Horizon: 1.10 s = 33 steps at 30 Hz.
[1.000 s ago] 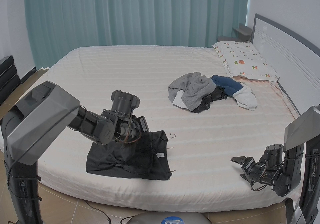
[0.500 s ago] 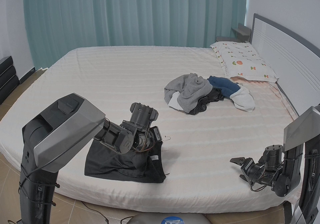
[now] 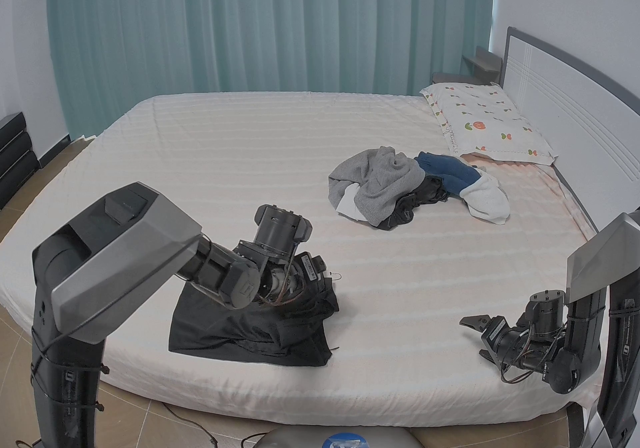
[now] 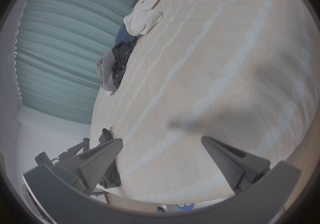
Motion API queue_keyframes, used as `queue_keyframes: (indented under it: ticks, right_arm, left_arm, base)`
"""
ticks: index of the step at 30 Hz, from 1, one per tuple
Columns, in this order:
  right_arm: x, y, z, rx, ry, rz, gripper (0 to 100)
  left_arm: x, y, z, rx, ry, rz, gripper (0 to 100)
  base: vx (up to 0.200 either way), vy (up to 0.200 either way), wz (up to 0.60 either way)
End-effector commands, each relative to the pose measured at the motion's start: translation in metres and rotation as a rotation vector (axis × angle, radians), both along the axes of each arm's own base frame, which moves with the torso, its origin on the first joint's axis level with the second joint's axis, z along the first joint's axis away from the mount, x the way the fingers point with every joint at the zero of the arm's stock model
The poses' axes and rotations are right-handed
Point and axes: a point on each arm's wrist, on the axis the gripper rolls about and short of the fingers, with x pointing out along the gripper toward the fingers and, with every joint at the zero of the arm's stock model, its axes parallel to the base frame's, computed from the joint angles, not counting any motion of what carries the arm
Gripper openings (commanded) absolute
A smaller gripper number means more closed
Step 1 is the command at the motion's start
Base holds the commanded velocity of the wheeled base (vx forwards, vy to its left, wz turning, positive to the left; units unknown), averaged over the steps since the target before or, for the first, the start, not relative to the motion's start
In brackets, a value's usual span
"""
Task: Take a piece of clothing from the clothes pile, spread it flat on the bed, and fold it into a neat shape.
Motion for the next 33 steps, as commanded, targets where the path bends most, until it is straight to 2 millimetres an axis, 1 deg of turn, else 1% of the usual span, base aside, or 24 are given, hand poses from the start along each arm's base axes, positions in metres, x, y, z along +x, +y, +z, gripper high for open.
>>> queue_keyframes:
  ticks: [1, 2, 4, 5, 7, 8, 11, 12, 13, 14, 17, 20, 22, 26, 30, 33]
  right_arm:
    - [0.0, 0.0, 0.0, 0.001, -0.006, 0.001, 100]
    - [0.0, 0.0, 0.0, 0.001, -0.006, 0.001, 100]
    - [0.0, 0.0, 0.0, 0.001, -0.008, 0.001, 100]
    - [0.0, 0.0, 0.0, 0.001, -0.006, 0.001, 100]
    - [0.0, 0.0, 0.0, 0.002, -0.006, 0.002, 100]
    - [0.0, 0.0, 0.0, 0.002, -0.006, 0.002, 100]
    - [0.0, 0.001, 0.0, 0.001, -0.006, 0.002, 100]
    - [0.0, 0.001, 0.0, 0.001, -0.006, 0.002, 100]
    - [0.0, 0.001, 0.0, 0.001, -0.008, 0.002, 100]
    - [0.0, 0.001, 0.0, 0.001, -0.008, 0.002, 100]
    - [0.0, 0.001, 0.0, 0.001, -0.008, 0.002, 100]
    - [0.0, 0.001, 0.0, 0.001, -0.008, 0.002, 100]
    - [0.0, 0.0, 0.0, 0.001, -0.006, 0.001, 100]
    - [0.0, 0.001, -0.001, -0.001, -0.003, 0.001, 100]
    - [0.0, 0.0, -0.001, -0.002, -0.004, -0.004, 100]
    - [0.001, 0.001, 0.0, -0.001, -0.008, -0.004, 100]
  left_arm:
    - [-0.017, 0.037, 0.026, -0.04, 0.003, 0.072, 100]
    - [-0.019, 0.04, 0.028, -0.05, 0.007, 0.076, 100]
    - [-0.025, 0.054, 0.031, -0.091, 0.025, 0.088, 100]
    - [-0.03, 0.066, 0.032, -0.13, 0.044, 0.098, 100]
    - [-0.034, 0.079, 0.031, -0.16, 0.059, 0.12, 100]
    - [-0.036, 0.086, 0.028, -0.17, 0.068, 0.139, 100]
    - [-0.037, 0.104, 0.02, -0.179, 0.077, 0.189, 100]
    - [-0.037, 0.104, 0.02, -0.179, 0.077, 0.189, 100]
    - [-0.038, 0.116, 0.014, -0.184, 0.071, 0.217, 100]
    - [-0.04, 0.121, 0.01, -0.185, 0.072, 0.228, 100]
    - [-0.043, 0.127, 0.003, -0.191, 0.063, 0.237, 100]
    - [-0.043, 0.139, -0.009, -0.263, 0.073, 0.209, 100]
    - [-0.039, 0.143, -0.013, -0.307, 0.077, 0.24, 100]
    - [-0.035, 0.146, -0.01, -0.388, 0.072, 0.291, 100]
    - [-0.035, 0.149, -0.009, -0.42, 0.079, 0.29, 100]
    - [-0.034, 0.155, -0.01, -0.424, 0.079, 0.304, 100]
  base:
    - [0.0, 0.0, 0.0]
    - [0.0, 0.0, 0.0]
    - [0.0, 0.0, 0.0]
    - [0.0, 0.0, 0.0]
    - [0.0, 0.0, 0.0]
    - [0.0, 0.0, 0.0]
    - [-0.2, 0.0, 0.0]
    - [-0.2, 0.0, 0.0]
    - [-0.2, 0.0, 0.0]
    - [-0.2, 0.0, 0.0]
    - [0.0, 0.0, 0.0]
    - [0.0, 0.0, 0.0]
    - [0.0, 0.0, 0.0]
    - [0.0, 0.0, 0.0]
    - [0.0, 0.2, 0.0]
    - [0.0, 0.2, 0.0]
